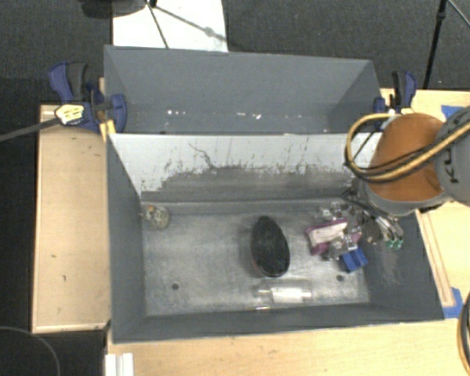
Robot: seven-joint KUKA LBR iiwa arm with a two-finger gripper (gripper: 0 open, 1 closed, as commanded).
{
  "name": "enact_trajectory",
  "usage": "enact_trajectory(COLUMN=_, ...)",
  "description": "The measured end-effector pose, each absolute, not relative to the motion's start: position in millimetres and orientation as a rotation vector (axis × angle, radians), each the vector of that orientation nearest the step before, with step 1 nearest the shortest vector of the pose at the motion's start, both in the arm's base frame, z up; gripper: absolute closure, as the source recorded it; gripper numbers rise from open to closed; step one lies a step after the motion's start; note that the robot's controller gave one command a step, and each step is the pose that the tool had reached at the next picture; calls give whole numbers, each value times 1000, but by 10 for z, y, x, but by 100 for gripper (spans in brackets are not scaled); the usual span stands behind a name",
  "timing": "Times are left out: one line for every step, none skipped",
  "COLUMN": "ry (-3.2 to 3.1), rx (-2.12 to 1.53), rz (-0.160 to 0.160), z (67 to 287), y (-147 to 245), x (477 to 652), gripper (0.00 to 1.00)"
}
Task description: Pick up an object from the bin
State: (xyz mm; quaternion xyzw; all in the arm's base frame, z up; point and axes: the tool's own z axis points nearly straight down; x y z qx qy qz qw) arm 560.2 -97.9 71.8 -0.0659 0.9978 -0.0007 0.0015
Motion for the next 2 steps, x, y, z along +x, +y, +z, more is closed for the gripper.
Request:
enact_trajectory(ry=3125, rx=-221, rz=-3, z=1667, y=-1019, x=5678, gripper=100)
enact_trajectory(ry=3123, rx=-217, rz=-4, z=2631, y=-1064, x=5751, gripper=100)
